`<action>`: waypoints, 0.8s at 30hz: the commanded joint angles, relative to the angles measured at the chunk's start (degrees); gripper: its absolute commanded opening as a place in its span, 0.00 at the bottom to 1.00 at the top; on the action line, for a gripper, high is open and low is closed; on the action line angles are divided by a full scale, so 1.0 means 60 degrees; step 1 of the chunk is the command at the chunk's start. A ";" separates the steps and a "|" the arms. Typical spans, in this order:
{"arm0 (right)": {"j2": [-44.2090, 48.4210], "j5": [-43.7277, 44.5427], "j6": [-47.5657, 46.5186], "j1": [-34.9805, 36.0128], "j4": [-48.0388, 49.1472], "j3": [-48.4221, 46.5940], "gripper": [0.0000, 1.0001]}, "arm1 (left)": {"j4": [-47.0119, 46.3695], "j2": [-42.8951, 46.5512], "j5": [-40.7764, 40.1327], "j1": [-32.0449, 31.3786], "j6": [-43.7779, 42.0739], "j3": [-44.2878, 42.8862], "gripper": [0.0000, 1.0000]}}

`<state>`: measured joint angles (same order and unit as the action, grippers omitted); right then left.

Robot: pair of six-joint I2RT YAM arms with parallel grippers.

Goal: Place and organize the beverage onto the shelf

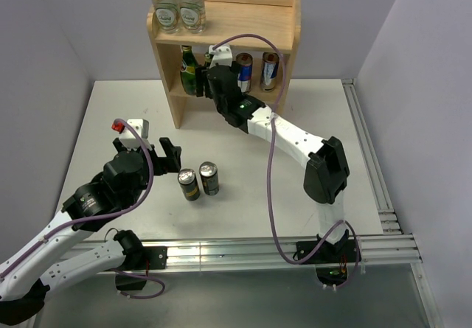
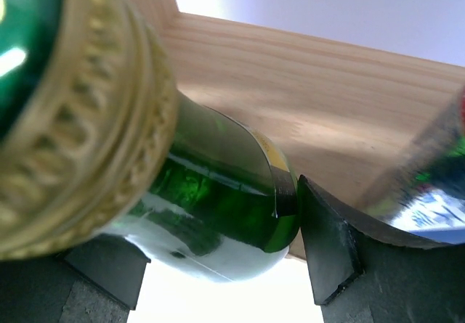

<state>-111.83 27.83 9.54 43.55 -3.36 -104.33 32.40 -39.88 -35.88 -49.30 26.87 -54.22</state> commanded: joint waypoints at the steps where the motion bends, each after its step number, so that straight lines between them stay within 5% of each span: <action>1: -0.0038 -0.0083 0.0182 -0.0110 0.1189 -0.1257 0.00 | -0.0084 -0.0018 -0.0055 0.0072 0.0091 0.0027 0.99; 24: -0.1518 0.0941 0.0168 -0.0110 0.1555 -0.2197 0.00 | -0.0098 0.0055 0.0135 0.0087 0.0106 0.0071 0.99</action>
<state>-120.60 31.51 9.43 44.53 -1.65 -115.28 32.45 -39.94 -35.79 -49.06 26.87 -53.63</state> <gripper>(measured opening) 0.787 0.994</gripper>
